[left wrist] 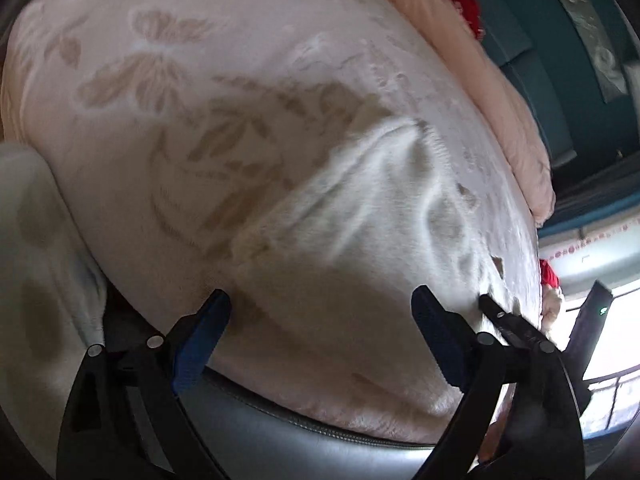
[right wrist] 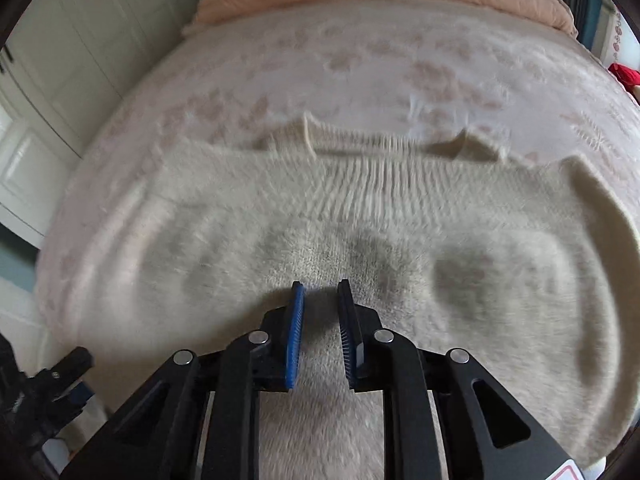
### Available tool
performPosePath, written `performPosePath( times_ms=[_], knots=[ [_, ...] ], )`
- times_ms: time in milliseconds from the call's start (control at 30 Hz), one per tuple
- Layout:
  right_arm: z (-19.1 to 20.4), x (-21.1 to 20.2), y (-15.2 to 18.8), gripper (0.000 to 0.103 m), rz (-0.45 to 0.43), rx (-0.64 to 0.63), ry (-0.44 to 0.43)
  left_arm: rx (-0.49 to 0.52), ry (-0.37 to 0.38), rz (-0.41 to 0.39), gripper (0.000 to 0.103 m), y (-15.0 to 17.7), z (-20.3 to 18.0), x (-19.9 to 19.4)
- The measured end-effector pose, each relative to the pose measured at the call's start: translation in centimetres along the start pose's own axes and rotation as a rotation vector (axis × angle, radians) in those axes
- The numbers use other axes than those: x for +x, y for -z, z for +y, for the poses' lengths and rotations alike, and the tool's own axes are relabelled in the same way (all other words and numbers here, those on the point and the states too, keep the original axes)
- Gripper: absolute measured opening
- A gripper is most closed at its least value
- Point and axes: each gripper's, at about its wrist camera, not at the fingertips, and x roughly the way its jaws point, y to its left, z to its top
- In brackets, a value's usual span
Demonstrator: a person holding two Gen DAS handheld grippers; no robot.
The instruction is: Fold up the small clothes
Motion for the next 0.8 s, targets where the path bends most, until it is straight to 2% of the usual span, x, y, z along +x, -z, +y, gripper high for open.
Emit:
performPosePath(
  times_ms=[100,267,300,333,400,433,500,633,700,800],
  knots=[
    [0.5,0.7,0.4,0.016,-0.009,-0.017,0.028,-0.016,0.008,-0.013,0.095,-0.4,0.2,0.3],
    [0.9,1.1,0.4,0.016,-0.007,-0.054,0.050,0.068,-0.041,-0.049,0.094,-0.5,-1.5,1.1],
    [0.9,1.3,0.3,0.016,-0.007,-0.056,0.050,0.087,-0.041,-0.059,0.078,-0.5,-1.8,1.1],
    [0.9,1.3,0.3,0.016,-0.007,-0.055,0.050,0.123,-0.030,-0.065,0.051,-0.7,-2.3,0.9],
    [0.9,1.4,0.2,0.016,-0.008,-0.049,0.044,0.143,0.012,-0.041,0.033,-1.1,-2.8,0.8],
    [0.8,1.5,0.2,0.016,-0.009,-0.047,0.040,0.137,0.033,-0.046,0.028,-1.4,-3.0,0.1],
    [0.8,1.5,0.3,0.016,-0.014,-0.045,0.031,0.179,0.075,-0.076,0.025,-1.6,-4.5,-1.6],
    [0.0,1.3,0.3,0.016,-0.022,-0.025,-0.017,0.389,0.147,-0.151,0.023,-0.5,-11.5,-5.6],
    [-0.8,0.2,0.1,0.016,-0.018,0.018,-0.069,0.492,0.173,-0.159,0.023,0.6,-15.2,-6.6],
    [-3.2,-3.2,0.8,0.023,-0.070,0.100,-0.142,0.640,0.189,-0.147,0.023,3.2,-20.4,-6.4]
  ],
)
